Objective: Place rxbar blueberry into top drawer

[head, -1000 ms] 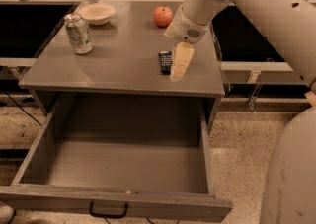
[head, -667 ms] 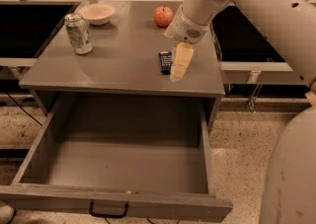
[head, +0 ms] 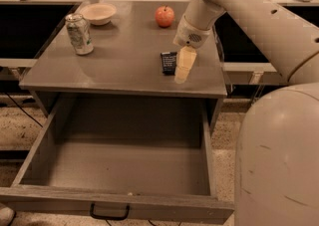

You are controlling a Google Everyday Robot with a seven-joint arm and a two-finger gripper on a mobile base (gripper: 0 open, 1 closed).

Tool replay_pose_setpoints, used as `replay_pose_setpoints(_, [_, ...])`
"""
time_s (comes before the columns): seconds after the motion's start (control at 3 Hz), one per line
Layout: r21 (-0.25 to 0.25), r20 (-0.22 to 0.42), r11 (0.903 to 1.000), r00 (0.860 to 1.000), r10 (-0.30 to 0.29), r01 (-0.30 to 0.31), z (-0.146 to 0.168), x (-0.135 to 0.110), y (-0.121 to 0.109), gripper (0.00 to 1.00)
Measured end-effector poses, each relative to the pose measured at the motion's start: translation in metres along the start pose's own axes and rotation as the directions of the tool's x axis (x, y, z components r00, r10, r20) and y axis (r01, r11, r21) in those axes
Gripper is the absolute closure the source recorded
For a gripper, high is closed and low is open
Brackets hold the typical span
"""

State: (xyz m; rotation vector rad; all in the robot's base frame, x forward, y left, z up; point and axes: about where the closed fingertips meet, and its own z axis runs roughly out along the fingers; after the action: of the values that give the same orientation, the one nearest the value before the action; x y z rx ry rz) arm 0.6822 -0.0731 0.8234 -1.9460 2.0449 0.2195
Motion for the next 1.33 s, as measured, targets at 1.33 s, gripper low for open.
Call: replay_pose_setpoints(1.33, [-0.068, 0.0, 0.997, 0.999, -0.036, 0.036, 0.028, -0.006, 0.004, 0.0])
